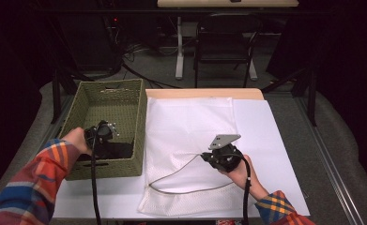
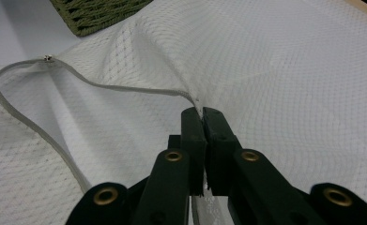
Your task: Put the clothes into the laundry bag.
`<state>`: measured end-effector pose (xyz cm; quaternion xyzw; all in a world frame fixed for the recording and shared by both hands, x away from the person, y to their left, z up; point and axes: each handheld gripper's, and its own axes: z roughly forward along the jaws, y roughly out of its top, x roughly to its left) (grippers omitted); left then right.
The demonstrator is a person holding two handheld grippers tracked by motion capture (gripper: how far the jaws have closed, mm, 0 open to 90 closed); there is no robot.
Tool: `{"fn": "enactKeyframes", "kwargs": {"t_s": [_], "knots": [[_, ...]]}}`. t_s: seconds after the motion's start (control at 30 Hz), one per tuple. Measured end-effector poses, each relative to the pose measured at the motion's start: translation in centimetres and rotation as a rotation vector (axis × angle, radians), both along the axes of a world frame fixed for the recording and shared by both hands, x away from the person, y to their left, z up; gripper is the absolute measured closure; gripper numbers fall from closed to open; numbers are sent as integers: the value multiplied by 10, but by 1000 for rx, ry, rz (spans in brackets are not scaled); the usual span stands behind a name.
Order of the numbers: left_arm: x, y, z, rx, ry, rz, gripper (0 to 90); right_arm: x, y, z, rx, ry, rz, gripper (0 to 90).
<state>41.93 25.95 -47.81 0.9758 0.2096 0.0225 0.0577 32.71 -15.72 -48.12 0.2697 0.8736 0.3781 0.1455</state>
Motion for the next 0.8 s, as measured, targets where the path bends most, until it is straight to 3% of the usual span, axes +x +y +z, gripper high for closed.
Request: {"fn": "enactKeyframes", "kwargs": {"t_s": [0.1, 0.27, 0.43, 0.8], "knots": [[-1, 2, -1, -20, 1, 35, 534, 0, 0, 0, -2, 0, -4, 880], [-1, 4, 0, -27, -5, 50, 604, 0, 1, -1, -5, 2, -8, 880], [-2, 7, 0, -53, -42, 70, 636, 0, 1, 0, -5, 2, -8, 880], [5, 11, 1, -74, -33, 157, 652, 1, 0, -1, -8, 2, -22, 881]]}}
